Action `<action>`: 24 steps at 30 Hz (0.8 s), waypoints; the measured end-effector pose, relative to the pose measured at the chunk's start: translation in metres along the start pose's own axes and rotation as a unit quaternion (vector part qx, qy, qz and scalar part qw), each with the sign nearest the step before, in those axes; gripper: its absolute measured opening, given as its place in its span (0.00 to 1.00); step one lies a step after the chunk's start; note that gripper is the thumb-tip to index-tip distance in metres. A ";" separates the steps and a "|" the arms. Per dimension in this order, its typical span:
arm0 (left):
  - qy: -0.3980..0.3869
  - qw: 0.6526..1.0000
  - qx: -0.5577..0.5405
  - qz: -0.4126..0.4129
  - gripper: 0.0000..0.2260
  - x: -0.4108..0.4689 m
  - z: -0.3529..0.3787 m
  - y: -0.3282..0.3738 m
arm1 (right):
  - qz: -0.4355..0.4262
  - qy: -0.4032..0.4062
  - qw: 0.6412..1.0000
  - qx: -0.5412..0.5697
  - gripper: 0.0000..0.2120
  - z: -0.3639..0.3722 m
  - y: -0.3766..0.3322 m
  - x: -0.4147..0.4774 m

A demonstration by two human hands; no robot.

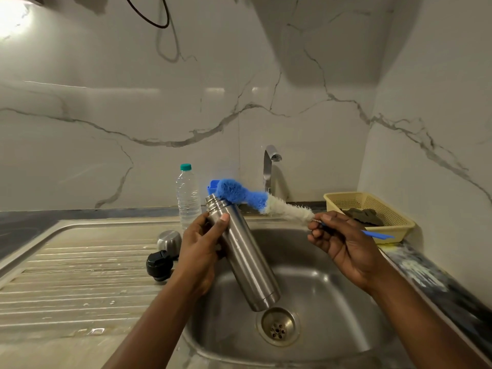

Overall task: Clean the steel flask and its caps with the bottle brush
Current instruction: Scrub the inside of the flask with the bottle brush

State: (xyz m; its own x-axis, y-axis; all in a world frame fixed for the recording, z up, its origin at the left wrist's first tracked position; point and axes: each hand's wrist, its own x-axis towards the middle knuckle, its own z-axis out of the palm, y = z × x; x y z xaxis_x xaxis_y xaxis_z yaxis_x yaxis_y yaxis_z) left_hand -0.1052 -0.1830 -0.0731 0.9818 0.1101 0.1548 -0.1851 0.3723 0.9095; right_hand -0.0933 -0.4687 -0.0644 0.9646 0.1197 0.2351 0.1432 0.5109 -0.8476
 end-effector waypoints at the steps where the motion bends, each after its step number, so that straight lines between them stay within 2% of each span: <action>1: 0.006 1.000 -0.008 0.004 0.20 0.000 -0.001 0.002 | 0.001 0.000 1.000 0.000 0.08 -0.001 -0.002 -0.001; 4: 0.049 0.997 -0.066 0.003 0.18 0.005 -0.008 0.009 | 0.013 0.008 1.000 -0.007 0.08 -0.010 -0.008 -0.003; 8: 0.102 0.980 -0.173 0.003 0.22 0.014 -0.025 0.021 | 0.042 0.007 0.999 -0.029 0.07 -0.020 -0.012 -0.004; 12: 0.104 0.979 -0.173 0.012 0.22 0.011 -0.020 0.019 | 0.044 -0.004 0.998 -0.035 0.05 -0.018 -0.007 -0.003; 16: 0.094 0.982 -0.163 -0.001 0.16 0.008 -0.009 0.014 | 0.050 -0.011 0.998 -0.031 0.05 -0.015 -0.001 -0.001; 21: 0.124 0.969 -0.211 0.027 0.19 0.011 -0.024 0.026 | 0.039 0.022 0.998 -0.036 0.07 -0.028 -0.012 -0.001; 24: 0.145 0.960 -0.235 0.036 0.20 0.014 -0.032 0.031 | 0.031 0.042 0.998 -0.029 0.04 -0.032 -0.013 0.000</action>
State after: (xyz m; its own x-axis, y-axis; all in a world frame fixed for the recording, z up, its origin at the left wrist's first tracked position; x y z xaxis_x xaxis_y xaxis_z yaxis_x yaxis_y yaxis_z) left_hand -0.0984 -0.1408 -0.0551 0.9251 0.3782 0.0338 -0.3173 0.7211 0.6159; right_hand -0.0880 -0.5031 -0.0684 0.9868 0.0760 0.1429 0.0932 0.4550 -0.8856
